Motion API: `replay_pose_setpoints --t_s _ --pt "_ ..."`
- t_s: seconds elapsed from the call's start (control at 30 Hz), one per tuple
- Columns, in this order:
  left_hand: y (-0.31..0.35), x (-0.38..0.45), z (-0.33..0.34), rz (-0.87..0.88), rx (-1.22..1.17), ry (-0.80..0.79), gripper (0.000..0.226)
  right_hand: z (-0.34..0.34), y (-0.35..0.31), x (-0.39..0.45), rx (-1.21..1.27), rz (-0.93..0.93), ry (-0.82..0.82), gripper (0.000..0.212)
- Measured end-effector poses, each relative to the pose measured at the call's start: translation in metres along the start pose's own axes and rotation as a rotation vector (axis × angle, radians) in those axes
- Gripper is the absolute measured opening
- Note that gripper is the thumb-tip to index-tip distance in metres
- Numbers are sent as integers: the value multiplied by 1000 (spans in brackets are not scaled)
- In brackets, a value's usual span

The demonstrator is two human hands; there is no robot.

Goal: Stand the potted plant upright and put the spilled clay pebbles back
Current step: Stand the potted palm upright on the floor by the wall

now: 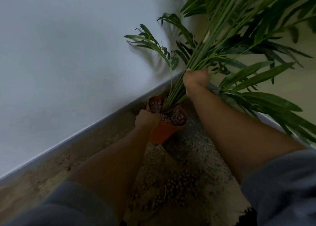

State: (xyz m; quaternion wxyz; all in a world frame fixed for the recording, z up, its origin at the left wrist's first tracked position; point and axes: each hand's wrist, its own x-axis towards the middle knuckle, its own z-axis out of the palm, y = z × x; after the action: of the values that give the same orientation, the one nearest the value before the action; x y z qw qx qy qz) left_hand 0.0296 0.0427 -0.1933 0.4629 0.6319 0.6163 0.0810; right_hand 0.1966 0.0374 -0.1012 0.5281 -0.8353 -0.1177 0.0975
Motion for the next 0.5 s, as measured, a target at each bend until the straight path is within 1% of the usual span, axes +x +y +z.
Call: replay_pose_setpoints --t_s 0.17,0.33,0.43,0.5 --pt "-11 -10 3 -78 -104 1 42 -5 5 -8 10 -88 -81 45" --pt "-21 -22 8 -113 -177 -6 40 -14 13 -23 46 -169 -151 47" --pt "-30 -27 12 -122 -225 9 45 -18 17 -33 26 -207 -190 54" --pt "-36 -29 14 -124 -251 12 51 -20 19 -41 9 -232 -207 53"
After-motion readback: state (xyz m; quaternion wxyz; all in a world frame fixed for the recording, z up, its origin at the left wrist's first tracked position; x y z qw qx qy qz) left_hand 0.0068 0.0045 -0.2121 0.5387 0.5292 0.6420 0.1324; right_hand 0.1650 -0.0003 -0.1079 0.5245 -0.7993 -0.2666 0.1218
